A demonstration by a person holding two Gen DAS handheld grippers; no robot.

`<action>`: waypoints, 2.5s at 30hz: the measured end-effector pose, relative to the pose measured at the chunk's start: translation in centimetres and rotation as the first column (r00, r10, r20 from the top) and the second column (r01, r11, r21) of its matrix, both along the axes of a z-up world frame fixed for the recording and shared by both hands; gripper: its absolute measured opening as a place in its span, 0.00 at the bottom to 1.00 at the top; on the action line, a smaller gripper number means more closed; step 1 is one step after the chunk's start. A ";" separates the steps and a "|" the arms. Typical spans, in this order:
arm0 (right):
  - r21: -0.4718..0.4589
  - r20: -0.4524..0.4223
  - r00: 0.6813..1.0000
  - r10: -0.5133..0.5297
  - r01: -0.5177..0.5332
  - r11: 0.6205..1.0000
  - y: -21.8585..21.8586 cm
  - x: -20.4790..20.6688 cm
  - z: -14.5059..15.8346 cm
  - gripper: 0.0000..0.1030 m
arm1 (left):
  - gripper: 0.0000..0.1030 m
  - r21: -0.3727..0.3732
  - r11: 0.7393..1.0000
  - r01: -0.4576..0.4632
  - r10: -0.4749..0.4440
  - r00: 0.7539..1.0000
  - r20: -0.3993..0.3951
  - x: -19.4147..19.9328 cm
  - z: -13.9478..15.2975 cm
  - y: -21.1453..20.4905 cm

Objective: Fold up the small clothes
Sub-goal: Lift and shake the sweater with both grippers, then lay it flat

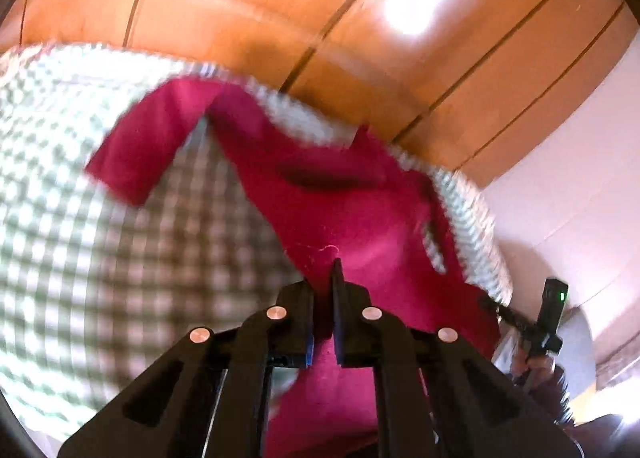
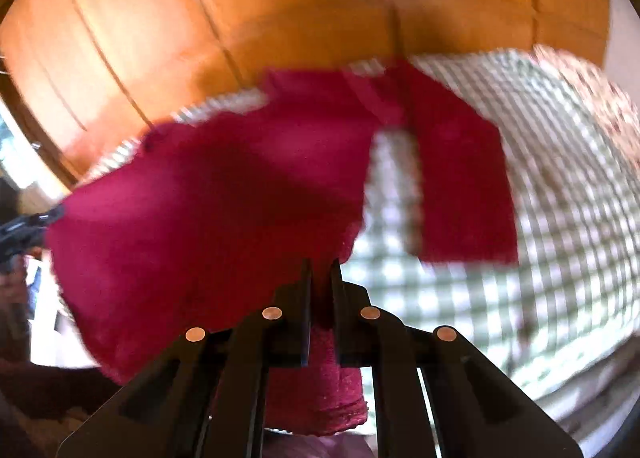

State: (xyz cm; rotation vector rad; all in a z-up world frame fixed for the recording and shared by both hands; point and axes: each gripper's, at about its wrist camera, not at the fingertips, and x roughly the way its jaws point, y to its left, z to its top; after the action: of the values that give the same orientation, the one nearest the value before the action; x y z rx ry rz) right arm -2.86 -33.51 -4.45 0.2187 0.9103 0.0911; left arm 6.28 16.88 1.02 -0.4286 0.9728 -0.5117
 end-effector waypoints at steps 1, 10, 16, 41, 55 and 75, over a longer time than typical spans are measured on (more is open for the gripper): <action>-0.022 -0.033 0.999 -0.012 0.012 1.000 -0.2 -0.1 -1.3 0.07 | 0.10 0.012 1.000 0.002 -0.001 0.999 -0.038 -0.5 -1.7 0.1; -0.146 -0.105 0.990 -0.089 0.073 0.987 -0.5 -1.0 -4.1 0.55 | 0.48 0.140 0.963 -0.229 0.244 0.965 -0.100 -1.9 -7.0 3.5; -0.144 0.016 1.000 -0.001 0.004 0.990 3.6 2.1 -1.2 0.56 | 0.62 0.278 0.865 -0.418 0.416 0.907 0.069 1.9 -3.9 7.8; -0.057 0.033 0.961 0.274 -0.272 0.961 17.8 18.8 -2.6 0.56 | 0.09 0.383 0.814 -0.436 0.442 0.893 0.077 14.9 -1.7 11.9; -0.142 0.087 0.982 0.165 -0.151 0.978 23.8 32.3 -1.9 0.55 | 0.25 0.244 0.758 -0.605 0.646 0.749 -0.146 10.7 -1.7 26.4; -0.067 0.011 0.987 0.158 -0.157 0.985 18.6 13.2 -4.1 0.70 | 0.05 0.190 0.681 -0.707 0.732 0.660 -0.167 9.6 -11.2 28.5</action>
State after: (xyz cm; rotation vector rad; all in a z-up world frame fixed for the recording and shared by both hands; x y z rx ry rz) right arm 10.32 -14.91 -8.60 0.0840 0.9119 0.2083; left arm 15.89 45.41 -10.21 -0.7442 0.9536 0.3364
